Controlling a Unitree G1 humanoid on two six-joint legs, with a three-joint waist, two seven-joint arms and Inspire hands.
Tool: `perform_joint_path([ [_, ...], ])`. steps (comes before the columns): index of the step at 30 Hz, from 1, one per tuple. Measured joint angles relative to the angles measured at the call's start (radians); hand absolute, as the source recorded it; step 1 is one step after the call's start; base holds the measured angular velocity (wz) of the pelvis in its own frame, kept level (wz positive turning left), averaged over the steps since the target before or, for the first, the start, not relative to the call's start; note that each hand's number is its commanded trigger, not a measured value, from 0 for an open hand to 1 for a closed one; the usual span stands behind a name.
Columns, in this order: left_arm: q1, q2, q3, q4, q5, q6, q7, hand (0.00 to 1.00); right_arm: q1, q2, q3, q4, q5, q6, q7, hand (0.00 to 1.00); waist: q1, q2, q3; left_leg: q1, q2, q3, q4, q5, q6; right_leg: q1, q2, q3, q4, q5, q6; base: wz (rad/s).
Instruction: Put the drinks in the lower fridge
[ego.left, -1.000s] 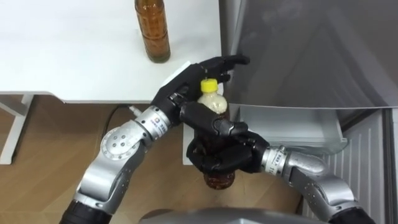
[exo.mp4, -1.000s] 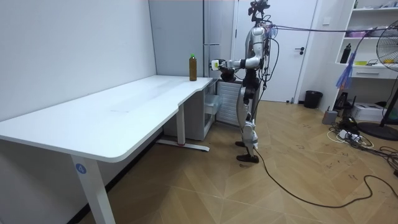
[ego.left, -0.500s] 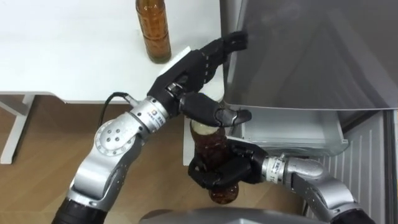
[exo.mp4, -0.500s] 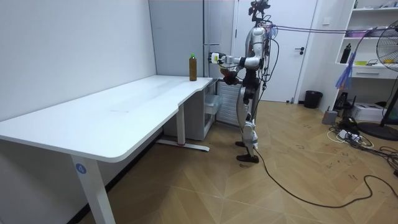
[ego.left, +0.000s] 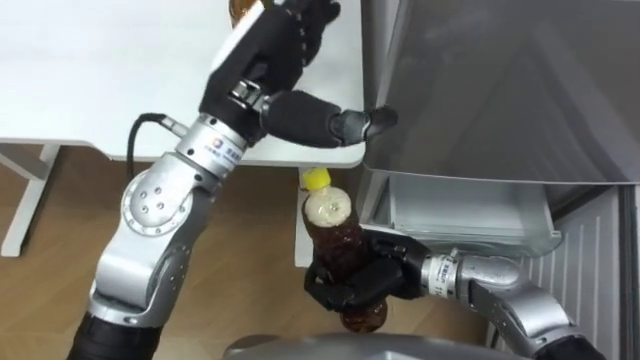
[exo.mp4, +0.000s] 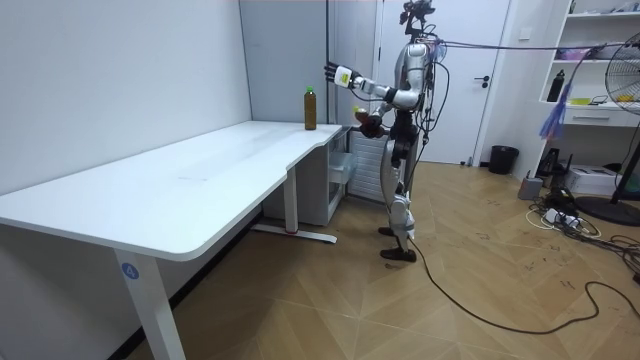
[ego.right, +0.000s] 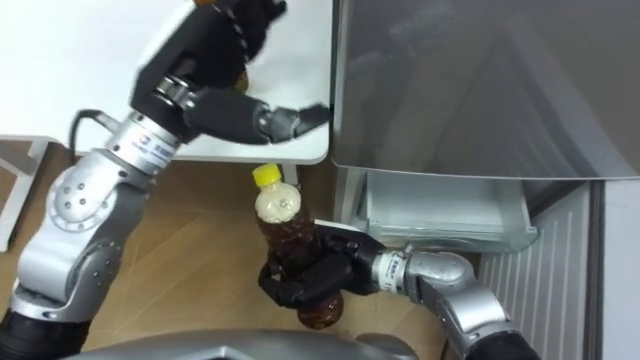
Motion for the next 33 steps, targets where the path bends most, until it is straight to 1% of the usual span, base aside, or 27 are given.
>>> perform_joint_path([
  [2, 0.000, 0.000, 0.032, -0.008, 0.001, -0.007, 0.007, 0.00, 0.001, 0.002, -0.015, 0.000, -0.015, 0.000, 0.001, 1.00, 0.005, 0.008, -0.0017, 0.000, 0.000, 0.000, -0.002, 0.000, 0.000, 0.000, 0.000, -0.001, -0.001, 0.000, 0.000, 0.00],
  [5, -0.001, -0.002, 0.056, -0.008, 0.022, -0.017, 0.024, 0.00, 0.004, 0.001, -0.040, 0.000, -0.034, 0.000, 0.001, 1.00, 0.011, 0.015, -0.0020, 0.006, 0.000, -0.003, -0.002, 0.000, 0.000, 0.008, -0.001, -0.004, -0.001, 0.000, 0.000, 0.03],
  [9, -0.008, -0.002, 0.083, -0.008, 0.043, -0.038, 0.060, 0.00, 0.022, 0.001, -0.076, 0.000, -0.034, -0.002, 0.000, 1.00, 0.015, 0.015, -0.0025, 0.018, -0.002, -0.010, -0.006, 0.000, 0.000, 0.020, -0.003, -0.013, -0.003, -0.001, 0.001, 0.05],
  [12, -0.014, -0.003, 0.123, -0.029, 0.042, -0.055, 0.115, 0.00, 0.045, -0.002, -0.088, 0.000, -0.034, -0.007, 0.001, 1.00, 0.019, 0.014, -0.0034, 0.023, -0.001, -0.010, -0.009, 0.000, 0.000, 0.028, -0.003, -0.015, -0.005, -0.001, 0.002, 0.00],
  [13, -0.017, -0.008, 0.151, -0.052, 0.047, -0.061, 0.132, 0.00, 0.064, 0.005, -0.105, 0.000, -0.041, -0.009, 0.002, 1.00, 0.029, 0.014, -0.0033, 0.024, -0.001, -0.008, -0.010, 0.000, 0.000, 0.027, -0.003, -0.015, -0.006, -0.001, 0.002, -0.04],
  [14, -0.023, -0.011, 0.179, -0.066, 0.048, -0.080, 0.148, 0.00, 0.081, 0.006, -0.114, 0.000, -0.057, -0.014, 0.003, 1.00, 0.037, 0.014, -0.0034, 0.025, -0.002, -0.007, -0.012, 0.000, 0.000, 0.027, -0.003, -0.014, -0.008, -0.001, 0.002, -0.04],
  [15, -0.023, -0.011, 0.193, -0.072, 0.048, -0.093, 0.159, 0.00, 0.087, 0.004, -0.117, 0.000, -0.066, -0.014, 0.003, 1.00, 0.039, 0.014, -0.0035, 0.025, -0.002, -0.007, -0.014, 0.000, 0.000, 0.028, -0.003, -0.014, -0.009, -0.001, 0.002, 0.00],
  [16, -0.023, -0.011, 0.221, -0.079, 0.046, -0.115, 0.177, 0.00, 0.101, 0.000, -0.125, 0.000, -0.073, -0.014, 0.003, 1.00, 0.047, 0.015, -0.0038, 0.025, -0.002, -0.007, -0.015, 0.000, 0.000, 0.028, -0.003, -0.012, -0.012, -0.001, 0.002, 0.00],
  [17, -0.023, -0.011, 0.237, -0.081, 0.044, -0.120, 0.183, 0.00, 0.109, -0.001, -0.131, 0.000, -0.073, -0.014, 0.004, 1.00, 0.052, 0.015, -0.0042, 0.025, -0.002, -0.007, -0.015, 0.000, 0.000, 0.028, -0.002, -0.012, -0.014, -0.001, 0.002, -0.04],
  [18, -0.023, -0.011, 0.263, -0.083, 0.045, -0.130, 0.203, 0.00, 0.122, 0.005, -0.144, 0.000, -0.073, -0.014, 0.006, 1.00, 0.066, 0.016, -0.0056, 0.027, -0.001, -0.006, -0.015, 0.000, 0.000, 0.029, -0.001, -0.011, -0.018, -0.001, 0.002, 0.00],
  [20, -0.023, -0.010, 0.309, -0.090, 0.046, -0.139, 0.268, 0.00, 0.130, 0.002, -0.156, 0.000, -0.072, -0.015, 0.005, 1.00, 0.083, 0.017, -0.0065, 0.033, 0.000, -0.010, -0.014, 0.000, 0.000, 0.037, 0.001, -0.012, -0.020, -0.001, 0.001, 0.02],
  [21, -0.023, -0.010, 0.321, -0.091, 0.046, -0.144, 0.289, 0.00, 0.131, 0.000, -0.163, 0.000, -0.072, -0.016, 0.005, 1.00, 0.087, 0.018, -0.0067, 0.034, 0.000, -0.012, -0.014, 0.000, 0.000, 0.038, 0.001, -0.012, -0.021, -0.001, 0.001, 0.04],
  [23, -0.023, -0.005, 0.369, -0.091, 0.068, -0.165, 0.374, 0.00, 0.132, 0.003, -0.185, 0.000, -0.071, -0.024, 0.000, 1.00, 0.095, 0.021, -0.0071, 0.039, 0.000, -0.013, -0.013, 0.000, 0.000, 0.048, 0.000, -0.022, -0.024, -0.001, 0.002, 0.07],
  [24, -0.023, -0.005, 0.385, -0.091, 0.079, -0.170, 0.393, 0.00, 0.132, 0.004, -0.189, 0.000, -0.071, -0.025, -0.001, 1.00, 0.095, 0.021, -0.0072, 0.040, 0.000, -0.014, -0.013, 0.000, 0.000, 0.051, 0.000, -0.025, -0.026, -0.001, 0.002, 0.07],
  [26, -0.022, -0.005, 0.452, -0.087, 0.092, -0.192, 0.455, 0.00, 0.140, 0.012, -0.207, 0.000, -0.085, -0.027, -0.009, 1.00, 0.106, 0.018, -0.0080, 0.045, -0.001, -0.016, -0.015, 0.000, 0.000, 0.062, 0.000, -0.029, -0.035, -0.001, 0.002, 0.04],
  [27, -0.022, -0.005, 0.469, -0.087, 0.091, -0.193, 0.469, 0.00, 0.146, 0.015, -0.214, 0.000, -0.090, -0.027, -0.009, 1.00, 0.113, 0.018, -0.0087, 0.047, -0.001, -0.016, -0.015, 0.000, 0.000, 0.064, 0.000, -0.030, -0.035, -0.001, 0.002, 0.00],
  [29, -0.020, -0.005, 0.525, -0.085, 0.089, -0.197, 0.535, 0.00, 0.169, 0.012, -0.223, 0.000, -0.104, -0.027, -0.025, 1.00, 0.144, 0.018, -0.0093, 0.051, -0.001, -0.015, -0.017, 0.000, 0.000, 0.065, -0.001, -0.031, -0.036, -0.001, 0.002, 0.00],
  [30, -0.020, -0.005, 0.538, -0.084, 0.088, -0.197, 0.553, 0.00, 0.174, 0.012, -0.223, 0.000, -0.106, -0.027, -0.031, 1.00, 0.150, 0.018, -0.0093, 0.051, -0.002, -0.015, -0.017, 0.000, 0.000, 0.065, -0.001, -0.031, -0.036, -0.001, 0.002, 0.00],
  [32, -0.020, -0.005, 0.584, -0.075, 0.088, -0.201, 0.623, 0.00, 0.186, 0.014, -0.223, 0.000, -0.106, -0.027, -0.051, 1.00, 0.168, 0.018, -0.0111, 0.053, -0.003, -0.019, -0.018, 0.000, 0.000, 0.069, -0.001, -0.032, -0.036, -0.001, 0.002, 0.04],
  [33, -0.019, -0.005, 0.592, -0.069, 0.088, -0.202, 0.641, 0.00, 0.186, 0.014, -0.223, 0.000, -0.106, -0.026, -0.056, 1.00, 0.174, 0.019, -0.0121, 0.055, -0.003, -0.021, -0.018, 0.000, 0.000, 0.071, -0.001, -0.032, -0.036, -0.001, 0.002, 0.05],
])
